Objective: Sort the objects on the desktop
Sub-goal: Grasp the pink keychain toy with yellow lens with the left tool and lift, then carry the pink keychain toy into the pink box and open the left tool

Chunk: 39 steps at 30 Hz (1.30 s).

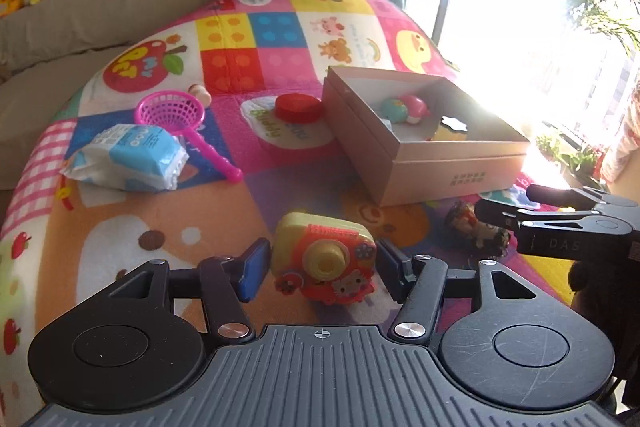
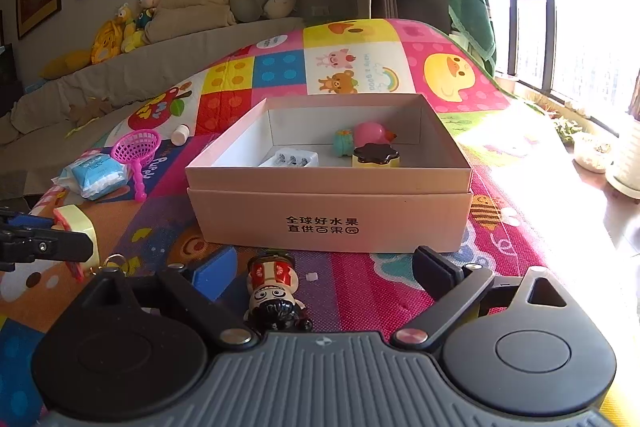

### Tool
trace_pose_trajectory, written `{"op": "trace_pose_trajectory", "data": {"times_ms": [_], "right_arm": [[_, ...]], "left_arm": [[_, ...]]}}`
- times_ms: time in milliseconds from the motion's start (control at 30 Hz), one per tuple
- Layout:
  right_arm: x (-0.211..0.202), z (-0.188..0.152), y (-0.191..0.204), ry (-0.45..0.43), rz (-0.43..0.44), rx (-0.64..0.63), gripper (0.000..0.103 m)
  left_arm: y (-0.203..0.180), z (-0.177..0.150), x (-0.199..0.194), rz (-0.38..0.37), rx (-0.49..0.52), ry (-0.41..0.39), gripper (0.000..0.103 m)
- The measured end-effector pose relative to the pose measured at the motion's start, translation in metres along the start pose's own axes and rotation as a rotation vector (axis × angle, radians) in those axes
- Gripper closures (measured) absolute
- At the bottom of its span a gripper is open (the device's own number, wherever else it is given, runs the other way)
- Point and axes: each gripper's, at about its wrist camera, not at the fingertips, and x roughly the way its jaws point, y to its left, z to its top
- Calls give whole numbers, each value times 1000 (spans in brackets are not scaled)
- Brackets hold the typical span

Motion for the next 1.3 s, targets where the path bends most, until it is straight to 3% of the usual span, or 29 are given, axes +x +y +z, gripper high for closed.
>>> {"op": "trace_pose_trajectory", "data": {"times_ms": [267,500,633,700,833,1000,1067,1167,1300], "right_arm": [[2,1,1,7,-14,-6,4],[2,0,2,13,-15,-10,3],[2,0,2,12,-13,-9,3],[2,0,2,11,-12,-9,3],[1,0,2,8,-12,-8,3],[1,-1,2,6,-12,-7,2],[1,-1,2,4,-13,-7,2],[1,-1,2,5,-10,-8,2],[0,-1,3,6,-8,-17,2]], "left_arm": [[2,-20,-3,31,12,26,16],[10,-12,14,-11,-10,29,13],[7,-13,19,-46,2,56,24],[4,-15,17,-34,15,52,36],[7,-13,9,26,-13,47,38],[24,-7,11,163,-91,30,34],[28,-8,11,159,-94,37,23],[24,-11,7,123,-56,29,15],[26,-11,15,119,-49,32,13]]}}
